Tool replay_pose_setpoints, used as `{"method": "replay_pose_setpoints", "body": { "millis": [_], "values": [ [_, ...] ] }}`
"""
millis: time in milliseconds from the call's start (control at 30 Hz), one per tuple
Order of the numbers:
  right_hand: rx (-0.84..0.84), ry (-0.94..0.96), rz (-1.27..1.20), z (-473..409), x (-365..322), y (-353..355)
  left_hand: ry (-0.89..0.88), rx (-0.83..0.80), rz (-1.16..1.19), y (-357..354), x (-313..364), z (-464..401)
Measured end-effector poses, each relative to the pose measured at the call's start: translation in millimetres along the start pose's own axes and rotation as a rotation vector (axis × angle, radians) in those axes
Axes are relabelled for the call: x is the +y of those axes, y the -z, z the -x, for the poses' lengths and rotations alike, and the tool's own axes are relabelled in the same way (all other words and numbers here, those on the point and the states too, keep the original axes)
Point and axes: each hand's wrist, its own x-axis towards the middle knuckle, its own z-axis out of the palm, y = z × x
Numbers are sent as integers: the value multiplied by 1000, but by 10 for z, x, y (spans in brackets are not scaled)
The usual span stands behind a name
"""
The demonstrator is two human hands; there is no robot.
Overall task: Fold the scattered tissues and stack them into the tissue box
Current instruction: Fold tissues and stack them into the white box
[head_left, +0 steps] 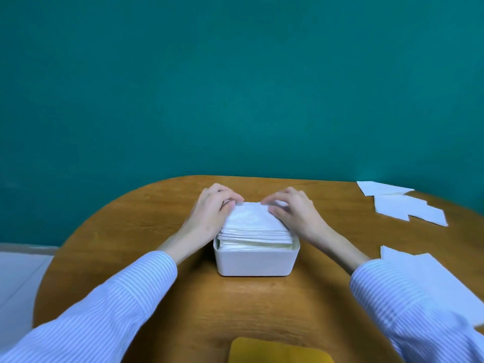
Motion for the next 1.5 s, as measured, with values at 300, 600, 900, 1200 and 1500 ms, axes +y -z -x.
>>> {"method": "replay_pose_setpoints", "body": {
  "millis": [300, 600, 900, 1200, 1500],
  "values": [
    [-246, 146, 349, 378, -19, 119, -193, -323, -311, -68, 75, 217],
    [-411, 29, 413, 273, -92, 20, -91, -496, -360, -196, 15, 139],
    [-288, 84, 128, 448, 70, 128, -111, -326, -565, -177, 341, 255],
    [-18, 51, 208, 1433, 670, 710, -371, -211, -384, -791, 1190, 424],
    [-50, -256, 242, 2581, 1618, 951, -571, -639, -239, -1762, 1981, 687]
  ]
}}
